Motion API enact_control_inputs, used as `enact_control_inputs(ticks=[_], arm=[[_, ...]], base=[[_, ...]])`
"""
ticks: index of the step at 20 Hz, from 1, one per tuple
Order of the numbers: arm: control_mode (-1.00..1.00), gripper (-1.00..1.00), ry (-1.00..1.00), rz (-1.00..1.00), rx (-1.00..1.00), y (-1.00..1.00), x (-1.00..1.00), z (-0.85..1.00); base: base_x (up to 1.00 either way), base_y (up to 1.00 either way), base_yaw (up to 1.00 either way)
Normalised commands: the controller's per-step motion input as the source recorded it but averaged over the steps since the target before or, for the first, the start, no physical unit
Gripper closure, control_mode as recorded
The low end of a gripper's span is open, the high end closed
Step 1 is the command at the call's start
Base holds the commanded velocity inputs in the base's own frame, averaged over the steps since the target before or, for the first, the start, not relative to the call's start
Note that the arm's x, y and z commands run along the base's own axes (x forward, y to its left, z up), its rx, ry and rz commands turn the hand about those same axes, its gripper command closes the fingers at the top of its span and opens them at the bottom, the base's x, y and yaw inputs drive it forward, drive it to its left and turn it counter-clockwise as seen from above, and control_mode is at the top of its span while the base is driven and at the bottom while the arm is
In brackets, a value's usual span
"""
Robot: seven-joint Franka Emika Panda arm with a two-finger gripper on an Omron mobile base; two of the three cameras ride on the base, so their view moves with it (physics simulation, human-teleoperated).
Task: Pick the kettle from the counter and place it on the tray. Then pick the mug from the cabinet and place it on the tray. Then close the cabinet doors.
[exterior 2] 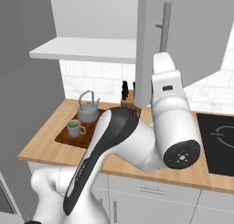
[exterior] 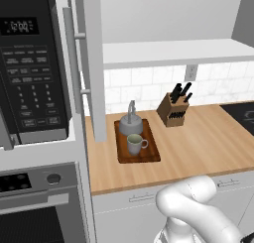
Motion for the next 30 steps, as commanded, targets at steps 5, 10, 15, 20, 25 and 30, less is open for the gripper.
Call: enact_control_inputs(ticks=[5,10,15,20,25,30], arm=[[-1.00,-1.00,0.00,0.14,-0.04,0.45,0.48,0.00],[-1.00,-1.00,0.00,0.10,-0.06,0.43,0.53,0.00],[-1.00,-1.00,0.01,0.03,-0.10,0.40,0.58,-0.01],[-1.00,-1.00,0.01,0.00,-0.12,0.38,0.59,-0.03],[-1.00,-1.00,0.00,0.00,-0.14,0.32,0.63,-0.04],[-1.00,-1.00,0.06,0.00,-0.14,0.21,0.64,-0.06]], base=[[0.00,0.00,0.00],[0.00,0.00,0.00],[0.00,0.00,0.00],[0.00,0.00,0.00],[0.00,0.00,0.00],[0.00,0.00,0.00]])
